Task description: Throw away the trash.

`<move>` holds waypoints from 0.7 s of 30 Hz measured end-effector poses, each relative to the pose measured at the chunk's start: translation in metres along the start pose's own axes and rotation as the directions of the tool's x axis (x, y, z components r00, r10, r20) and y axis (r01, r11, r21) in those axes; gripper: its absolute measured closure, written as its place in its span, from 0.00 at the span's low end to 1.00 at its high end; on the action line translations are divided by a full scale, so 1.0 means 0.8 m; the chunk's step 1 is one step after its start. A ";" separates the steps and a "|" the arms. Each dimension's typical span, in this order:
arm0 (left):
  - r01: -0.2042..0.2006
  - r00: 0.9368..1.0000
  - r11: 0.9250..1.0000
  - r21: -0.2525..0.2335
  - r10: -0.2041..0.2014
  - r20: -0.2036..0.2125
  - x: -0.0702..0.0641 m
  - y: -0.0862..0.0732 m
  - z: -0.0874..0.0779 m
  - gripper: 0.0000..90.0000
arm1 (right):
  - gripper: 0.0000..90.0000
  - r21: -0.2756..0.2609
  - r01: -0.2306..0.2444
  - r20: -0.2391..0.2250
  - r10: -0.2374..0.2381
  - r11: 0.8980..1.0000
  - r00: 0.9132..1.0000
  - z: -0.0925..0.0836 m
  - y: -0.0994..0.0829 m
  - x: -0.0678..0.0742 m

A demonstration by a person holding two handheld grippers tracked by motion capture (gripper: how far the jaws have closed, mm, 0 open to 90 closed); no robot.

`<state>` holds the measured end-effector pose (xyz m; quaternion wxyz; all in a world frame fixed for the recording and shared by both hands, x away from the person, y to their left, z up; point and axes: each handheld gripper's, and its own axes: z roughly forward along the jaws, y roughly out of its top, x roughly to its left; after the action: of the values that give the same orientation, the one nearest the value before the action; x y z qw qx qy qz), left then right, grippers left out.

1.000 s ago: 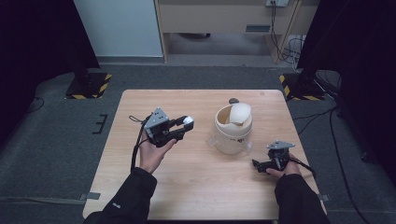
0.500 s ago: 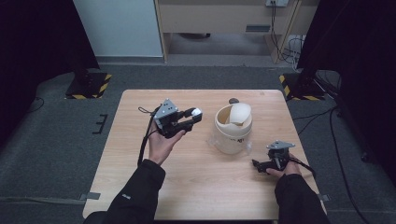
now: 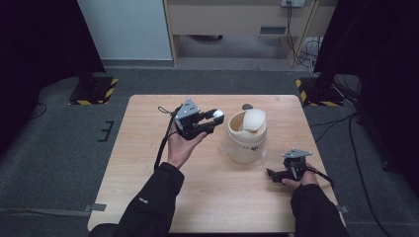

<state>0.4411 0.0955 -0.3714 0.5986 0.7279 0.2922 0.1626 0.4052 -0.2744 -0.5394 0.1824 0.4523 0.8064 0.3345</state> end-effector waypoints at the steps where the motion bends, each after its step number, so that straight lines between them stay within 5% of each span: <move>1: 0.001 1.000 1.000 -0.003 -0.001 0.003 -0.001 0.001 0.003 0.67 | 0.01 0.000 0.000 0.000 0.000 1.000 1.000 0.000 0.000 0.000; 21: 0.000 1.000 1.000 0.005 0.000 0.016 -0.003 0.006 0.041 0.67 | 0.01 0.000 0.000 0.000 0.000 1.000 1.000 0.000 0.000 0.000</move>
<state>0.4595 0.0675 -0.3739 0.5989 0.7307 0.2881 0.1560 0.4053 -0.2744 -0.5394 0.1822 0.4524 0.8064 0.3344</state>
